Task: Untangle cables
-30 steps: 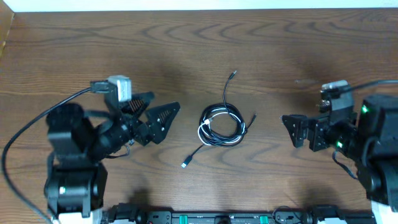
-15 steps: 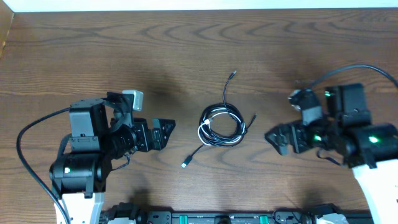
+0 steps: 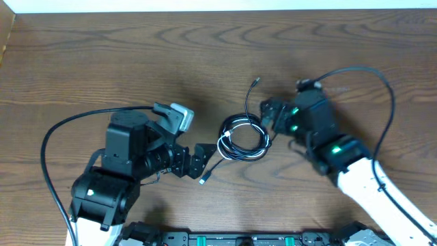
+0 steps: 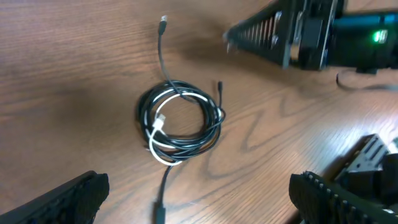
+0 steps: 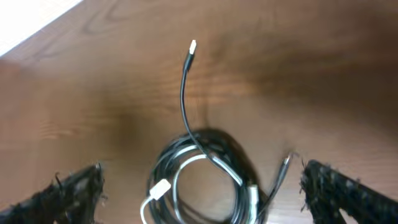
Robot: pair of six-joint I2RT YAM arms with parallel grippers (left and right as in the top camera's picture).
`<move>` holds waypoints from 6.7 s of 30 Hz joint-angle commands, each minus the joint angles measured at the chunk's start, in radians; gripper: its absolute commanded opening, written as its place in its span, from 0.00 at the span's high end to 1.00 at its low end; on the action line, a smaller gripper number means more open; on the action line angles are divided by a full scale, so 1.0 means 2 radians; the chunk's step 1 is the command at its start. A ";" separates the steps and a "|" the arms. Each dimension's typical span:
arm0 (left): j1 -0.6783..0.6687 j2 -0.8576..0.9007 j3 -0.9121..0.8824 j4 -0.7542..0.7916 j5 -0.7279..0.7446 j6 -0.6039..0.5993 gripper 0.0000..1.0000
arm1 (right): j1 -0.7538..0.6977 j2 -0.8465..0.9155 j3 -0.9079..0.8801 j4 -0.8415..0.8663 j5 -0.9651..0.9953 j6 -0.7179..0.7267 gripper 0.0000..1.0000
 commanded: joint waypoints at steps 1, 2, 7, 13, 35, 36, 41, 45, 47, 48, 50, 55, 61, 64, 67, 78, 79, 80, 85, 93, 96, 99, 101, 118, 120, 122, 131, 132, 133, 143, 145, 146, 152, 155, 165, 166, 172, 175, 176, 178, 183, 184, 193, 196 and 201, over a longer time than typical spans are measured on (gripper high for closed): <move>-0.014 -0.001 0.006 0.002 -0.068 0.001 0.02 | 0.040 0.008 -0.034 -0.016 0.101 0.087 0.01; -0.014 0.000 0.006 0.004 -0.078 0.001 0.02 | 0.043 0.010 -0.043 -0.029 0.103 0.079 0.01; -0.014 0.005 0.005 0.005 -0.081 0.001 0.02 | 0.041 0.012 -0.077 -0.094 0.102 -0.029 0.11; -0.014 0.017 0.005 0.008 -0.081 0.001 0.08 | 0.042 0.012 -0.079 -0.112 0.100 -0.093 0.19; -0.014 0.043 0.005 0.024 -0.113 0.005 0.18 | 0.090 0.147 -0.078 0.108 0.110 0.242 0.25; -0.014 0.043 0.005 0.025 -0.113 0.005 0.18 | 0.090 0.152 -0.078 0.108 0.110 0.242 0.26; -0.014 0.043 0.005 0.025 -0.113 0.005 0.18 | 0.090 0.169 -0.078 0.106 0.110 0.242 0.32; -0.014 0.043 0.004 0.025 -0.113 0.005 0.18 | 0.090 0.182 -0.078 0.107 0.110 0.242 0.44; -0.014 0.043 0.004 0.025 -0.113 0.005 0.18 | 0.090 0.186 -0.078 0.107 0.110 0.242 0.56; -0.014 0.044 0.004 0.025 -0.113 0.005 0.18 | 0.090 0.188 -0.078 0.106 0.110 0.242 0.62; -0.014 0.044 0.004 0.025 -0.113 0.005 0.18 | 0.090 0.189 -0.078 0.106 0.110 0.242 0.70; -0.014 0.044 0.004 0.024 -0.113 0.005 0.18 | 0.090 0.188 -0.078 0.106 0.110 0.233 0.86; -0.014 0.044 0.004 0.024 -0.113 0.005 0.18 | 0.090 0.188 -0.077 0.117 0.104 0.168 0.99; -0.014 0.044 0.004 0.024 -0.113 0.005 0.18 | 0.090 0.188 -0.070 0.120 0.093 0.130 0.99; -0.014 0.045 0.004 0.019 -0.113 0.005 0.18 | 0.090 0.188 -0.056 0.119 0.088 0.068 0.99; -0.028 0.085 -0.006 0.018 -0.086 0.005 0.49 | 0.090 0.187 0.107 -0.035 0.033 -0.173 0.99; -0.033 0.092 -0.006 0.019 -0.085 0.005 0.51 | 0.090 0.187 0.129 -0.054 0.025 -0.196 0.99; -0.037 0.098 -0.006 0.020 -0.085 0.005 0.52 | 0.090 0.187 0.149 -0.072 0.019 -0.215 0.99; -0.072 0.136 -0.006 0.045 -0.085 0.005 0.54 | 0.090 0.187 0.253 -0.172 0.017 -0.283 0.99; -0.105 0.149 -0.006 0.113 -0.085 0.005 0.54 | 0.089 0.187 0.338 -0.255 0.030 -0.303 0.99; -0.106 0.149 -0.006 0.141 -0.085 0.005 0.46 | 0.089 0.187 0.369 -0.279 0.030 -0.307 0.99; -0.105 0.149 -0.006 0.170 -0.087 0.005 0.37 | 0.089 0.187 0.400 -0.304 0.029 -0.309 0.99; -0.105 0.149 -0.006 0.185 -0.087 0.005 0.35 | 0.089 0.185 0.417 -0.318 0.030 -0.310 0.99; -0.105 0.210 -0.006 0.311 -0.104 0.171 0.24 | 0.090 0.090 0.441 -0.369 -0.011 -0.342 0.99; -0.105 0.227 -0.006 0.339 -0.104 0.175 0.39 | 0.090 0.064 0.441 -0.377 -0.029 -0.350 0.99; -0.105 0.232 -0.006 0.362 -0.104 0.175 0.72 | 0.090 0.050 0.441 -0.385 -0.029 -0.353 0.99; -0.105 0.211 -0.005 0.338 -0.192 0.177 0.93 | 0.085 0.023 0.441 -0.433 0.116 -0.314 0.99; -0.104 0.205 -0.005 0.326 -0.219 0.177 0.93 | 0.081 0.023 0.441 -0.440 0.139 -0.302 0.99; -0.098 0.193 -0.005 0.306 -0.248 0.184 0.93 | 0.072 0.024 0.440 -0.451 0.173 -0.283 0.99; -0.043 0.086 -0.005 0.252 -0.211 0.193 0.93 | -0.017 0.024 0.440 -0.469 0.133 -0.258 0.99; -0.044 0.077 -0.005 0.254 -0.176 0.193 0.93 | -0.014 0.027 0.440 -0.461 0.083 -0.281 0.92; -0.044 0.076 -0.005 0.254 -0.162 0.193 0.93 | -0.011 0.028 0.440 -0.458 0.067 -0.292 0.87; -0.044 0.100 -0.005 0.278 -0.150 0.175 0.93 | 0.037 0.051 0.440 -0.439 -0.014 -0.377 0.49; -0.044 0.120 -0.005 0.293 -0.150 0.175 0.93 | 0.072 0.075 0.440 -0.439 -0.014 -0.395 0.43; -0.044 0.131 -0.005 0.295 -0.146 0.162 0.93 | 0.099 0.129 0.440 -0.421 -0.016 -0.405 0.52; -0.044 0.131 -0.005 0.295 -0.146 0.162 0.93 | 0.099 0.129 0.440 -0.415 -0.020 -0.405 0.55; -0.044 0.133 -0.006 0.290 -0.146 0.162 0.93 | 0.115 0.117 0.441 -0.376 -0.037 -0.405 0.53; -0.044 0.138 -0.006 0.282 -0.146 0.164 0.93 | 0.124 0.109 0.441 -0.373 -0.036 -0.405 0.51; -0.044 0.140 -0.006 0.280 -0.146 0.164 0.93 | 0.127 0.106 0.441 -0.374 -0.036 -0.405 0.50; -0.044 0.144 -0.006 0.280 -0.146 0.164 0.93 | 0.130 0.101 0.441 -0.377 -0.036 -0.405 0.49; -0.044 0.146 -0.006 0.280 -0.146 0.164 0.93 | 0.130 0.098 0.441 -0.396 -0.037 -0.397 0.50; -0.044 0.146 -0.006 0.280 -0.146 0.164 0.93 | 0.130 0.098 0.441 -0.402 -0.037 -0.397 0.50; -0.044 0.146 -0.006 0.280 -0.146 0.164 0.93 | 0.134 0.087 0.441 -0.416 -0.036 -0.395 0.50; -0.044 0.146 -0.006 0.280 -0.146 0.164 0.93 | 0.136 0.087 0.441 -0.412 -0.036 -0.396 0.50; -0.044 0.146 -0.006 0.280 -0.146 0.164 0.93 | 0.136 0.089 0.441 -0.398 -0.037 -0.395 0.53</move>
